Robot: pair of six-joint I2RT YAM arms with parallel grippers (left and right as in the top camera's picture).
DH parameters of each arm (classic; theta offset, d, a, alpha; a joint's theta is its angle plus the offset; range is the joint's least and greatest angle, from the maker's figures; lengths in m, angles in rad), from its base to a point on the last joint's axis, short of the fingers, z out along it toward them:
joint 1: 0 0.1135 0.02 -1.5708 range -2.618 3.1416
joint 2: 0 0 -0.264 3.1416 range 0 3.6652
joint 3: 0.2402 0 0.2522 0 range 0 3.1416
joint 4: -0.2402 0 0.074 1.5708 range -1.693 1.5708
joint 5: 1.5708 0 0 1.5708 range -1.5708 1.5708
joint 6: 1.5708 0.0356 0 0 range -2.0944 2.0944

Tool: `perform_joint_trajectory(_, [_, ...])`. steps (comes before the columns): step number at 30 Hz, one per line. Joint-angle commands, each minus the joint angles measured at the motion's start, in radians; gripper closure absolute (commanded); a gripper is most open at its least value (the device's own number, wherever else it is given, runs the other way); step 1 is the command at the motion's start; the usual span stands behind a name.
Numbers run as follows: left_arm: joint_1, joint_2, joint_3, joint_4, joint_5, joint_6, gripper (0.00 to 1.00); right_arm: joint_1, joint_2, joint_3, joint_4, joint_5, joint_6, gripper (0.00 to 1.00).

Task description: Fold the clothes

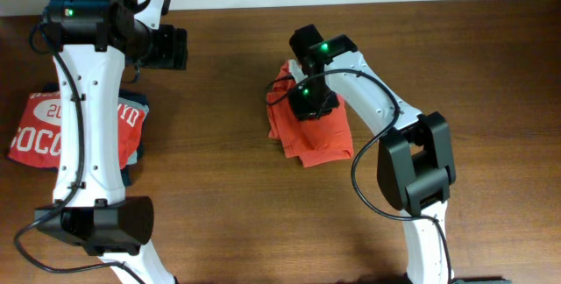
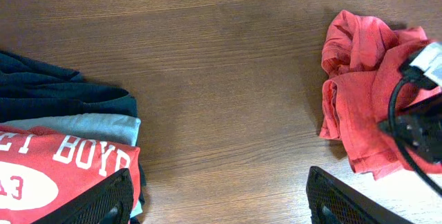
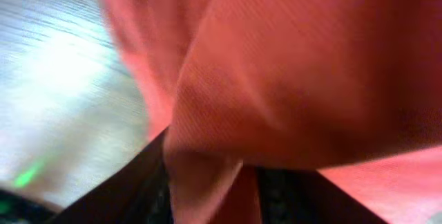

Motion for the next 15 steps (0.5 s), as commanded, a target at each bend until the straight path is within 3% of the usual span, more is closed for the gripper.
perform_joint_trajectory(1, [0.006,-0.007,0.009,0.003,-0.003,0.013,0.2,0.013,-0.003,0.017,0.003,-0.192,0.005,0.63])
perform_joint_trajectory(8, [0.006,-0.007,0.009,0.023,-0.003,0.013,0.2,0.013,-0.048,0.042,0.084,-0.486,-0.214,0.52])
perform_joint_trajectory(12, [0.006,-0.007,0.009,0.018,0.003,0.013,0.19,-0.022,-0.056,0.042,0.076,-0.448,-0.211,0.52])
perform_joint_trajectory(15, [0.004,-0.006,0.009,0.023,0.109,0.052,0.16,-0.102,-0.082,0.042,0.068,-0.389,-0.115,0.52])
